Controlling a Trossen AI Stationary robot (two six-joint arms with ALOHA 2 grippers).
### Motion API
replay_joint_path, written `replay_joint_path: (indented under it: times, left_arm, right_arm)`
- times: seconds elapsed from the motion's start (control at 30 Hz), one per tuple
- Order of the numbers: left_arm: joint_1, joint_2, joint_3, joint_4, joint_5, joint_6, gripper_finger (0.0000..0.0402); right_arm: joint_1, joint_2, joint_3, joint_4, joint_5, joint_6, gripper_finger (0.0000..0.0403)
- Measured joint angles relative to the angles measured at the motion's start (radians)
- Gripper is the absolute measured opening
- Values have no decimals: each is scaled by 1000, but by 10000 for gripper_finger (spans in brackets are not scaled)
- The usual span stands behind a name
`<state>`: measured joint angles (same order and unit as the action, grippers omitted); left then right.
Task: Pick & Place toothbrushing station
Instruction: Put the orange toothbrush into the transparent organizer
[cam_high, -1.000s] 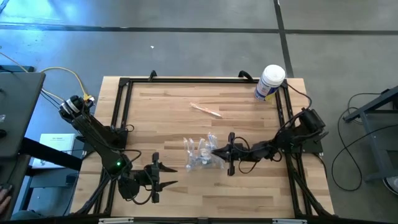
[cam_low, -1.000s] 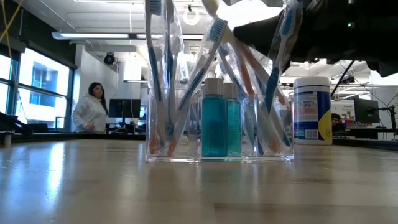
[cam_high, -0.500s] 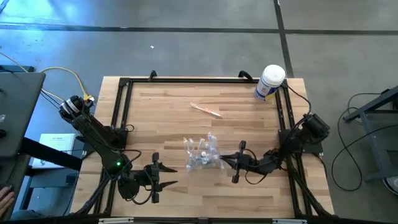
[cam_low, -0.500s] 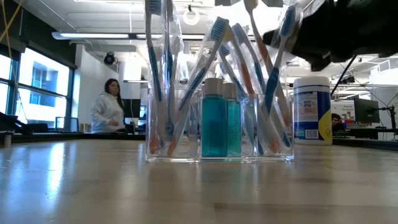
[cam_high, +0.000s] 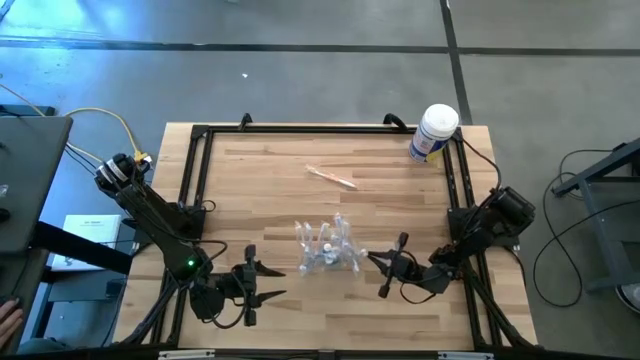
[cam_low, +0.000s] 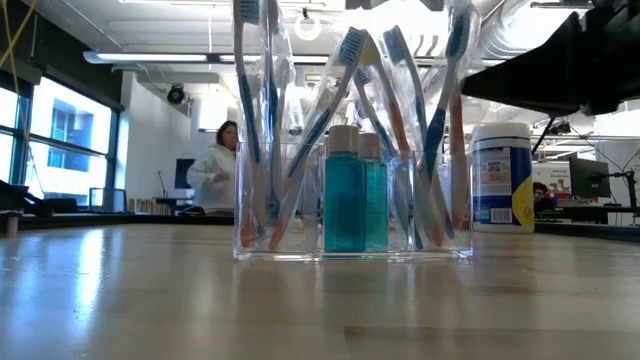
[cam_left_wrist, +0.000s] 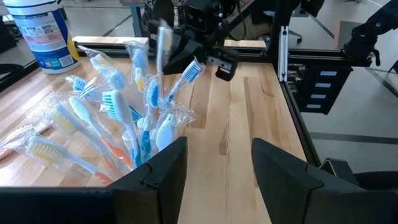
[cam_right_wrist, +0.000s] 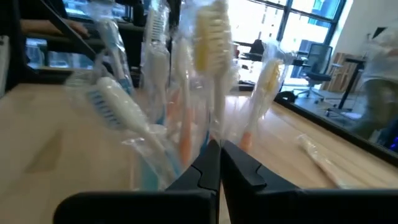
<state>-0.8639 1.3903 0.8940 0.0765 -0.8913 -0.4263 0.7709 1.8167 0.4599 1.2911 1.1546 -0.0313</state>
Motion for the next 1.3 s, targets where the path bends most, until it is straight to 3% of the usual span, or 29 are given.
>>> replay_joint_path:
  times: [0.23,0.57,0.73,1.07,1.3]
  left_arm:
    - [0,0,0,0,0,0,175]
    - [0,0,0,0,0,0,175]
    - [0,0,0,-1,1,0,175]
    - [0,0,1,-1,1,0,175]
    - [0,0,1,-1,1,6,175]
  right_arm:
    - [10,0,0,0,-4,11,28]
    - [10,-6,0,39,-5,25,176]
    - [34,-28,0,102,-2,-106,231]
    - [110,-282,0,136,98,-389,235]
    - [58,-537,0,15,100,-538,227]
